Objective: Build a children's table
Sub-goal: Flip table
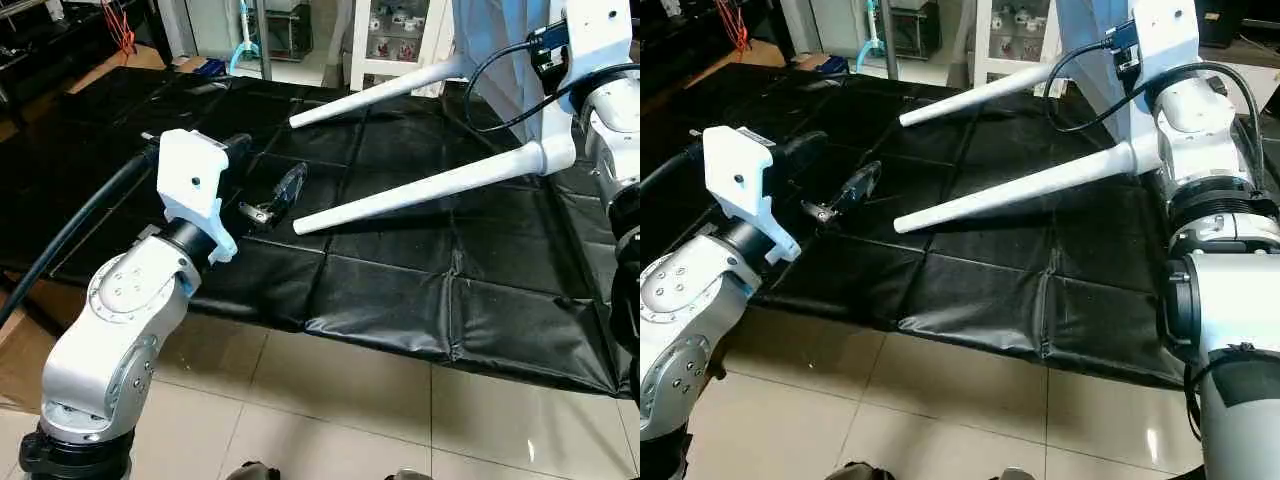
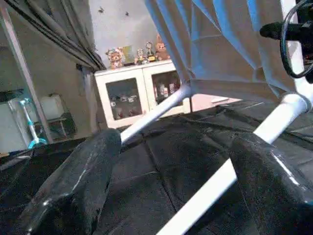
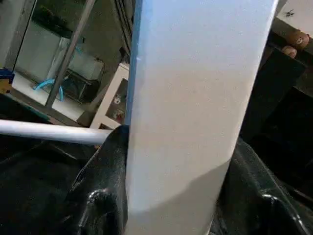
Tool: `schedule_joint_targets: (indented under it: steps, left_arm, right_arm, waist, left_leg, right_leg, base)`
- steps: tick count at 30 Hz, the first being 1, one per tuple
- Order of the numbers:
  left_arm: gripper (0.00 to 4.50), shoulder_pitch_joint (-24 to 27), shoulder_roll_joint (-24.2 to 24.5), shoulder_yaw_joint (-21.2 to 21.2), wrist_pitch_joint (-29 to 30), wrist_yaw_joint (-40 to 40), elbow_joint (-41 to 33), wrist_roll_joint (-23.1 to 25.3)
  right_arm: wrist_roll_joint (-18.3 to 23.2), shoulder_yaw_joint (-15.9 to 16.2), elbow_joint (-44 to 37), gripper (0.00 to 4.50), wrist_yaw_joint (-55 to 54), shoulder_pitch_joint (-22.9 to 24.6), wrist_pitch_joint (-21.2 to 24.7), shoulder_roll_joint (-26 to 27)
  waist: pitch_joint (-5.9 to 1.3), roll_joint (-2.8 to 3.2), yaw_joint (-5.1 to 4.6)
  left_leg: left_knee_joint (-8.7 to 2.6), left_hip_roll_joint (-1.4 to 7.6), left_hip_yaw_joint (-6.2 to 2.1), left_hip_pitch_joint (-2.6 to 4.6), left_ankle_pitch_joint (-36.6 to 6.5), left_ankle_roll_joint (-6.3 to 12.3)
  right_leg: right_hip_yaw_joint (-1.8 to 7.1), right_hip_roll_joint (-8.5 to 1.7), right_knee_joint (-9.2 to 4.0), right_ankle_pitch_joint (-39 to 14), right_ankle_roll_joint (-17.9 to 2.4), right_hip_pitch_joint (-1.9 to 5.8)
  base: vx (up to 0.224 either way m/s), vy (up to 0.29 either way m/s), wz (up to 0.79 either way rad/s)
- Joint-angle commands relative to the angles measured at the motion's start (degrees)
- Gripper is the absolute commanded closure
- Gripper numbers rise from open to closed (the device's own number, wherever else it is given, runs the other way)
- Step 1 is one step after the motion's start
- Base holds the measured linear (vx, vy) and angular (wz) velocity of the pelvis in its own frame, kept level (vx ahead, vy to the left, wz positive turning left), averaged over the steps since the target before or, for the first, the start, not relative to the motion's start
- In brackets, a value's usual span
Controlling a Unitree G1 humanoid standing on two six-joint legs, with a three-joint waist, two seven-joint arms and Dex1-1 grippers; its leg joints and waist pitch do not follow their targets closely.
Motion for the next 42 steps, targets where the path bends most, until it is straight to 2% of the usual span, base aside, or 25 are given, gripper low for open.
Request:
schedule_joint_targets:
  steps: [1,3,4,5,6,7,8,9,10,12,18,20,23,24,26,29,31,33,36,40,41,42]
  left_arm:
    - [0.5,-0.15,0.04,0.38,0.01,0.16,-0.32,0.35]
    - [0.5,-0.28,0.0,0.52,0.01,0.27,-0.28,0.41]
    - [0.5,-0.07,-0.64,1.61,0.22,2.68,0.43,1.9]
    - [0.5,0.27,-1.02,2.52,0.38,4.33,0.89,2.8]
    - [0.5,0.27,-1.02,2.52,0.38,4.33,0.89,2.8]
    - [0.5,0.46,-1.2,3.35,0.44,5.53,1.39,3.46]
    - [0.5,0.35,-1.17,3.76,0.41,5.77,1.66,3.54]
    - [0.5,0.16,-1.1,3.91,0.37,5.73,1.81,3.49]
    - [0.5,0.04,-1.1,3.91,0.34,5.73,1.9,3.5]
    - [0.5,-0.24,-1.25,3.71,0.26,5.77,2.06,3.54]
    - [0.5,-0.72,-1.96,3.21,0.12,6.01,2.34,4.09]
    - [0.5,-0.77,-1.77,3.54,0.27,5.91,2.11,4.14]
    - [0.5,-0.48,-1.51,3.68,0.34,5.83,1.82,4.23]
    - [0.5,-0.34,-1.52,3.71,0.42,5.84,1.59,4.24]
    - [0.5,-0.35,-1.65,3.68,0.52,5.84,1.43,4.31]
    - [0.5,-0.3,-1.88,3.57,0.45,5.99,1.38,4.37]
    - [0.5,-0.17,-1.93,3.44,0.35,6.07,1.39,4.46]
    - [0.5,-0.1,-2.02,3.37,0.3,6.14,1.36,4.5]
    - [0.5,0.0,-2.29,3.47,0.21,6.29,1.22,4.44]
    - [0.5,0.08,-2.33,3.44,0.09,6.05,1.21,4.41]
    - [0.5,0.06,-2.35,3.42,0.04,5.96,1.24,4.38]
    - [0.5,0.04,-2.37,3.39,0.02,5.89,1.21,4.34]
  right_arm:
    - [-1.76,1.27,-3.74,2.54,-1.05,-2.78,-3.1,-1.37]
    - [-2.4,1.71,-3.24,2.54,-1.01,-3.4,-3.41,-1.54]
    - [-4.17,3.29,-1.27,2.54,1.91,-7.77,-3.29,-1.51]
    - [-4.38,3.68,-0.47,2.54,4.08,-9.59,-2.84,-1.12]
    - [-4.38,3.68,-0.47,2.54,4.08,-9.59,-2.84,-1.12]
    - [-4.5,4.0,-0.08,2.54,5.64,-10.48,-2.52,-0.81]
    - [-4.39,4.01,-0.21,2.54,6.11,-10.18,-2.58,-0.68]
    - [-4.35,4.04,-0.37,2.54,6.2,-9.78,-2.78,-0.66]
    - [-4.36,4.06,-0.46,2.54,6.2,-9.71,-2.85,-0.65]
    - [-4.21,3.91,-0.58,2.54,5.99,-9.76,-2.97,-0.66]
    - [-5.33,4.66,0.28,2.55,6.15,-11.35,-4.21,-1.12]
    - [-8.03,6.69,0.43,2.55,5.4,-13.83,-4.76,-2.06]
    - [-10.12,8.46,0.77,2.55,4.85,-16.46,-4.76,-2.89]
    - [-11.26,9.44,1.0,2.55,4.51,-17.89,-4.6,-3.3]
    - [-12.74,10.71,1.24,2.55,4.02,-19.32,-4.41,-3.73]
    - [-14.61,12.34,1.7,2.55,4.01,-21.2,-4.01,-4.19]
    - [-15.68,13.18,1.94,2.58,3.85,-21.71,-3.8,-4.34]
    - [-16.5,13.75,2.11,2.59,3.51,-22.0,-3.75,-4.46]
    - [-17.93,15.04,2.68,2.62,3.02,-22.44,-3.77,-4.61]
    - [-19.79,16.59,3.25,2.64,2.33,-22.85,-3.79,-4.76]
    - [-20.46,17.04,3.44,2.64,2.17,-22.96,-3.81,-4.82]
    - [-21.05,17.41,3.55,2.65,1.88,-23.02,-3.81,-4.91]
  waist:
    - [-4.88,-1.64,-0.15]
    - [-4.91,-1.62,-0.13]
    - [-4.94,-3.65,-0.6]
    - [-4.88,-2.69,-0.43]
    - [-4.88,-2.48,-0.47]
    - [-4.71,-2.57,-0.71]
    - [-4.77,-2.19,-0.71]
    - [-4.67,-2.01,-0.83]
    - [-4.59,-1.79,-0.9]
    - [-4.66,-1.86,-0.87]
    - [-4.55,-1.89,-0.88]
    - [-4.51,-2.16,-0.93]
    - [-4.49,-2.07,-0.83]
    - [-4.43,-2.38,-0.91]
    - [-4.37,-2.3,-0.82]
    - [-4.12,-2.24,-0.78]
    - [-3.91,-2.43,-0.7]
    - [-3.81,-2.29,-0.57]
    - [-3.79,-2.44,-0.49]
    - [-3.66,-2.51,-0.53]
    - [-3.66,-2.31,-0.51]
    - [-3.61,-2.46,-0.6]
  left_leg:
    - [-3.65,1.6,-0.87,2.35,-10.83,3.65]
    - [-3.63,1.6,-0.88,2.34,-10.66,3.6]
    - [-3.5,1.62,-0.5,2.08,-10.26,4.18]
    - [-3.49,1.58,-0.83,1.9,-10.73,4.3]
    - [-3.34,1.68,-0.8,1.96,-11.01,4.29]
    - [-3.33,1.6,-0.89,1.54,-10.94,4.21]
    - [-3.36,1.58,-1.02,1.47,-10.69,4.06]
    - [-3.32,1.65,-0.92,1.82,-10.87,4.15]
    - [-3.37,1.66,-0.96,1.83,-11.26,4.11]
    - [-3.36,1.74,-0.93,1.96,-10.67,4.16]
    - [-3.42,1.82,-0.99,2.12,-13.11,3.42]
    - [-3.39,1.77,-1.02,1.93,-13.68,3.08]
    - [-3.22,1.77,-1.01,1.86,-13.27,3.39]
    - [-3.25,1.78,-0.97,1.76,-13.36,3.46]
    - [-3.21,1.79,-1.03,1.71,-13.62,3.33]
    - [-3.36,1.86,-1.1,1.75,-15.4,2.49]
    - [-3.58,1.93,-1.14,1.87,-17.36,1.49]
    - [-3.72,2.01,-1.18,2.22,-19.23,0.39]
    - [-3.91,2.04,-1.26,2.54,-21.64,-1.03]
    - [-4.07,2.02,-1.43,2.43,-23.65,-2.09]
    - [-4.09,2.01,-1.52,2.38,-23.56,-2.33]
    - [-4.14,1.96,-1.55,2.21,-23.53,-2.78]
  right_leg:
    - [0.07,-0.64,-3.27,-7.36,-13.05,2.84]
    - [0.08,-0.65,-3.24,-7.12,-13.01,2.88]
    - [0.11,-0.47,-3.38,-6.94,-12.97,2.96]
    - [0.07,-0.87,-3.12,-8.44,-12.96,3.19]
    - [0.09,-0.86,-3.04,-9.01,-13.03,2.93]
    - [0.11,-0.78,-2.95,-9.4,-12.57,2.92]
    - [0.09,-0.81,-2.78,-9.07,-12.45,3.0]
    - [0.1,-0.58,-3.01,-8.41,-12.61,2.43]
    - [0.11,-0.55,-2.98,-8.05,-12.96,2.44]
    - [0.11,-0.55,-2.88,-6.11,-13.69,2.47]
    - [0.11,-0.58,-3.0,-7.92,-13.75,2.36]
    - [0.08,-0.57,-2.95,-8.98,-13.49,2.34]
    - [0.1,-0.57,-2.87,-8.77,-13.54,2.14]
    - [0.11,-0.53,-2.92,-8.94,-13.44,2.15]
    - [0.11,-0.55,-2.8,-9.5,-13.26,2.07]
    - [0.14,-0.49,-2.85,-10.97,-12.57,1.82]
    - [0.19,-0.43,-2.96,-12.18,-11.67,1.58]
    - [0.28,-0.39,-3.14,-13.28,-10.94,1.26]
    - [0.3,-0.22,-3.17,-13.59,-10.22,1.02]
    - [0.32,-0.28,-3.2,-14.66,-9.47,0.95]
    - [0.32,-0.35,-3.13,-14.53,-9.39,0.99]
    - [0.3,-0.34,-3.11,-14.15,-9.15,1.11]
  base:
    - [0.0,0.0,0.0]
    - [0.0,0.0,0.0]
    - [0.0,0.0,0.0]
    - [0.0,0.0,0.0]
    - [0.0,0.0,0.0]
    - [0.0,0.0,0.0]
    - [0.0,0.0,0.0]
    - [0.0,0.0,0.0]
    - [0.0,0.0,0.0]
    - [0.0,0.0,0.0]
    - [0.0,0.0,0.0]
    - [0.0,0.0,0.0]
    - [0.0,0.0,0.0]
    - [0.0,0.0,0.0]
    - [0.0,0.0,0.0]
    - [0.0,0.0,0.0]
    - [0.0,0.0,0.0]
    - [0.0,0.0,0.0]
    - [0.0,0.0,0.0]
    - [0.0,0.0,0.0]
    - [0.0,0.0,0.0]
    - [0.0,0.0,0.0]
